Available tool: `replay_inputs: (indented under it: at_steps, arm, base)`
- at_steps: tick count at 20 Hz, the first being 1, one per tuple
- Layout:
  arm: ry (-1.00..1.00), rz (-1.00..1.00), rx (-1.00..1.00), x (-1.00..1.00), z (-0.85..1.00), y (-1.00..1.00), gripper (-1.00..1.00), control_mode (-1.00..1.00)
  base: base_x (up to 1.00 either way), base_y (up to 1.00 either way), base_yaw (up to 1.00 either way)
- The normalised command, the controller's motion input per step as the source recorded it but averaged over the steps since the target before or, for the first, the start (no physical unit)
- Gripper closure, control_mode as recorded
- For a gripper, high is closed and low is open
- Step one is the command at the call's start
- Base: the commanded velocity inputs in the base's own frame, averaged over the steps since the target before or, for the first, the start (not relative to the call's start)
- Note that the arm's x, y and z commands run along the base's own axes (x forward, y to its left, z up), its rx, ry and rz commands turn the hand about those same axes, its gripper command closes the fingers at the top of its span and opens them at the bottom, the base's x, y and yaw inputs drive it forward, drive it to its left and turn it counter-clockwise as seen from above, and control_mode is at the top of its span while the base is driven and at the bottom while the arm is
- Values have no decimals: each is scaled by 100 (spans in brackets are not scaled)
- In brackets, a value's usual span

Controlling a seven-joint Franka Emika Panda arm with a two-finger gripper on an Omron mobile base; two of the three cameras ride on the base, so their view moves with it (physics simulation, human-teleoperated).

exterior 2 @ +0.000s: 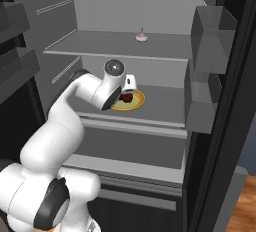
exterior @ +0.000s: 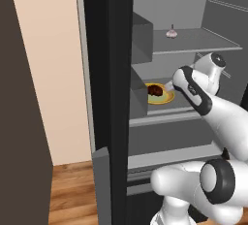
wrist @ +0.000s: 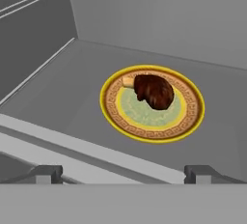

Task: Transport the steak from the fridge to the microwave and turn on the microwave.

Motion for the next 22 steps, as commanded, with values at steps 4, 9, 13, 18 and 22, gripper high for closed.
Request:
replay_inputs:
  at_steps: [4, 9, 13, 18, 22]
  arm:
    - [1, 3, -2, 27, -24, 0, -100, -100]
    - [0, 3, -1, 27, -14, 0, -100, -100]
    - [0, 3, -1, 28, -16, 0, -100, -100]
    - [0, 2, 0, 32, -16, 0, -100, -100]
    - [0, 2, -1, 33, -14, -6, -100, -100]
  base:
    - [0, 0, 0]
    - [0, 0, 0]
    - [0, 0, 0]
    - [0, 0, 0]
    - [0, 0, 0]
